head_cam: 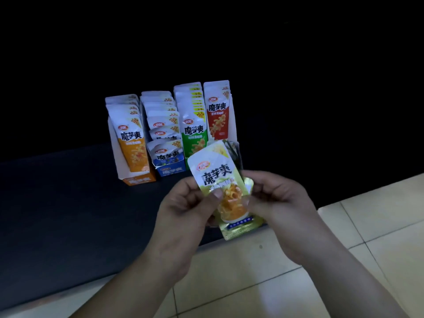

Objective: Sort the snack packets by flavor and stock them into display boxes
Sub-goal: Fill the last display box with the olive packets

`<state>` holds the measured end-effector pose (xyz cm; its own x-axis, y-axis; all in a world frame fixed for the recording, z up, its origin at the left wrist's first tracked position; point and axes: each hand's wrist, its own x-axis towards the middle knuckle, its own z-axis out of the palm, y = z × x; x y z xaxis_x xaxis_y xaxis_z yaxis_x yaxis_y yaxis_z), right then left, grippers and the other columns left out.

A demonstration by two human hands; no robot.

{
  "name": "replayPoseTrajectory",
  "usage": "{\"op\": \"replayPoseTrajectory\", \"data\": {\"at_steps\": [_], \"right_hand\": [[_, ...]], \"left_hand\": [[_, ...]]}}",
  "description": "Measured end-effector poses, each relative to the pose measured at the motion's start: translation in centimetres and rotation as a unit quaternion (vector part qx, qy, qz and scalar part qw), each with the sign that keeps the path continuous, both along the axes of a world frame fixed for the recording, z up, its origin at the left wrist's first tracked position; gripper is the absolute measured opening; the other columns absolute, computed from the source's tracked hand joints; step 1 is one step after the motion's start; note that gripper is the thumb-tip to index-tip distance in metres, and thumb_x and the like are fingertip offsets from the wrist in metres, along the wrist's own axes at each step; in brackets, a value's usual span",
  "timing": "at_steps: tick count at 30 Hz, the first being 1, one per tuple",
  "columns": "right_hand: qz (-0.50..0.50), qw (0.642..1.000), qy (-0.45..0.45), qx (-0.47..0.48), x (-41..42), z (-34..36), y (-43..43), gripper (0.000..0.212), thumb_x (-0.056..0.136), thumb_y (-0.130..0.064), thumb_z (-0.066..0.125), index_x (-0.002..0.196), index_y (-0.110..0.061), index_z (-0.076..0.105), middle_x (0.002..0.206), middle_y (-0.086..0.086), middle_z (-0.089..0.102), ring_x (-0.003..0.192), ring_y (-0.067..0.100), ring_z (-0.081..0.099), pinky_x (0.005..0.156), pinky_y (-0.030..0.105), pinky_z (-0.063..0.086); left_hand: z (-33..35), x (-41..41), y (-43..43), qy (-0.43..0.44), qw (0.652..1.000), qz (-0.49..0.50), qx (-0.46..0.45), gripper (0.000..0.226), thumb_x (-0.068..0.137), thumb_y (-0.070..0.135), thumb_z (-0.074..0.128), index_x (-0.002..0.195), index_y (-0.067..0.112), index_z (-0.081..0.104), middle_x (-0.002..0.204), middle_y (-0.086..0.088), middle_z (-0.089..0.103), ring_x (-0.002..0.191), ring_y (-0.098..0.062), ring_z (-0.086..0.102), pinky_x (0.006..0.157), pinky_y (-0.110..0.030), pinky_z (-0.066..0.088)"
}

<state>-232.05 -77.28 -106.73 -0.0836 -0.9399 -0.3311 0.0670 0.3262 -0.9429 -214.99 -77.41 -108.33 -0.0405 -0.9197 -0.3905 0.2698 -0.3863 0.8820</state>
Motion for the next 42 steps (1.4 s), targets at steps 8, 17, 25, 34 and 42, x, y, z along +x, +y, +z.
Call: {"op": "replayPoseTrajectory", "data": {"at_steps": [8, 17, 25, 34, 42], "right_hand": [[-0.070, 0.995, 0.068, -0.007, -0.7, 0.0, -0.1, 0.016, 0.095, -0.007, 0.069, 0.087, -0.018, 0.078, 0.088, 0.013, 0.077, 0.093, 0.041, 0.072, 0.084, 0.056, 0.060], [-0.147, 0.986, 0.041, -0.066, 1.5, -0.1, 0.4, 0.023, 0.099, -0.001, 0.060, 0.086, -0.019, 0.068, 0.067, -0.010, 0.065, 0.067, 0.011, 0.062, 0.068, 0.036, 0.051], [0.078, 0.967, 0.126, -0.206, 4.1, 0.8, 2.4, 0.017, 0.094, 0.000, 0.065, 0.093, -0.016, 0.060, 0.137, -0.011, 0.065, 0.133, 0.001, 0.054, 0.100, 0.020, 0.049], [-0.030, 0.982, 0.123, -0.138, 3.3, 8.6, 2.6, 0.042, 0.088, -0.006, 0.075, 0.104, -0.042, 0.061, 0.114, -0.010, 0.065, 0.107, 0.007, 0.067, 0.085, 0.032, 0.059], [0.104, 0.988, 0.114, 0.014, 3.7, 15.8, 2.4, 0.033, 0.092, -0.009, 0.074, 0.111, -0.034, 0.064, 0.106, -0.004, 0.078, 0.097, 0.023, 0.076, 0.086, 0.059, 0.060]], "left_hand": [[-1.0, 0.8, -0.8, -0.037, 0.998, 0.042, 0.015, 0.016, 0.092, 0.003, 0.070, 0.108, 0.006, 0.070, 0.103, -0.014, 0.078, 0.096, -0.040, 0.075, 0.081, -0.059, 0.062], [-1.7, 1.7, -0.8, 0.003, 0.996, 0.058, 0.073, 0.019, 0.095, 0.000, 0.064, 0.112, 0.006, 0.071, 0.108, -0.019, 0.076, 0.096, -0.045, 0.073, 0.075, -0.050, 0.062], [2.9, 1.2, -1.2, 0.017, 0.998, 0.020, 0.050, 0.009, 0.099, 0.014, 0.063, 0.099, 0.005, 0.061, 0.107, -0.022, 0.075, 0.093, -0.040, 0.071, 0.075, -0.050, 0.059], [9.5, 4.0, -0.3, -0.037, 0.990, -0.133, 0.038, 0.026, 0.099, 0.012, 0.066, 0.125, 0.012, 0.062, 0.114, -0.013, 0.077, 0.105, -0.036, 0.075, 0.090, -0.059, 0.059], [17.1, 4.2, 1.1, -0.116, 0.973, -0.198, 0.025, 0.019, 0.099, 0.012, 0.067, 0.119, 0.010, 0.066, 0.111, -0.013, 0.078, 0.100, -0.030, 0.077, 0.085, -0.054, 0.063]]}}
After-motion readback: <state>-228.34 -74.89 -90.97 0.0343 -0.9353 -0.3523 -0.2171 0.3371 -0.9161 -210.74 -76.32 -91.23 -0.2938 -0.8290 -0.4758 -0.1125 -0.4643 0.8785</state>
